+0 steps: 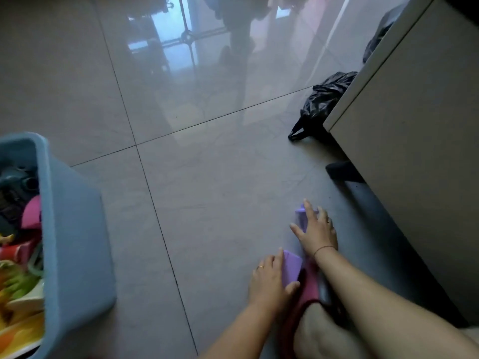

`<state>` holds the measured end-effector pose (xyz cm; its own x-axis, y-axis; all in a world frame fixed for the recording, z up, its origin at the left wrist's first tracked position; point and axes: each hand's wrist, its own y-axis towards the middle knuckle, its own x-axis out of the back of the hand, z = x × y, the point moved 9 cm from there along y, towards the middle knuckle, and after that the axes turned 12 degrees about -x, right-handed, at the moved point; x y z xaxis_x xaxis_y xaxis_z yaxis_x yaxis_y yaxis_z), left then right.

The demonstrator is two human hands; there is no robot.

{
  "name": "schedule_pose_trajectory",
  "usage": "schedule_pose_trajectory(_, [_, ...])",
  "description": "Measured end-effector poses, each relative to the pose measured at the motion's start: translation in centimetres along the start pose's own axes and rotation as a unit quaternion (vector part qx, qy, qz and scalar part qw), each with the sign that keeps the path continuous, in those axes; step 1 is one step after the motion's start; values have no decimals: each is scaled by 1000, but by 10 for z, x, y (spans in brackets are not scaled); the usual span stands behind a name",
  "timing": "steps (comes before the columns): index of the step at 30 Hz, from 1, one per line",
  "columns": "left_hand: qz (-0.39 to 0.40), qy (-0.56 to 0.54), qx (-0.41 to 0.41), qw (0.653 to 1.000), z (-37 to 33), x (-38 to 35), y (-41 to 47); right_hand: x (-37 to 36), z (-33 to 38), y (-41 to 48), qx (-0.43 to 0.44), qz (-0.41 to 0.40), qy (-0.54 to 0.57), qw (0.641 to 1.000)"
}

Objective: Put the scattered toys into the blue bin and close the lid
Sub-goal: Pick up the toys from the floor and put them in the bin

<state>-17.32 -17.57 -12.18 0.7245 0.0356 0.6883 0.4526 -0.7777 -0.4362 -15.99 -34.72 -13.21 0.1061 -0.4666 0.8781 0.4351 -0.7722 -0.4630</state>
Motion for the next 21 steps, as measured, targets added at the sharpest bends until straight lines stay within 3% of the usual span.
schedule_pose_trajectory(2, [-21,-10,27,999,5,-1,4,-5,6,1,12,7,20,1000])
schedule_pose_trajectory(4, [25,-28,57,998,12,-14,7,-7,11,2,19,7,27,999])
schedule_pose_trajectory(10, [29,-69,95,993,14,-12,14,-3,27,-2,36,-5,65,997])
schedule_pose_trajectory(15, [42,32,129,990,43,0,2,21,53,-12,56,-42,152,986])
schedule_pose_trajectory(18, [-7,12,159,987,74,31,-20,37,80,-27,99,-67,182,976])
schedule_pose_trajectory(21, [-119,-23,147,982,87,103,-40,48,127,-55,154,-69,207,964])
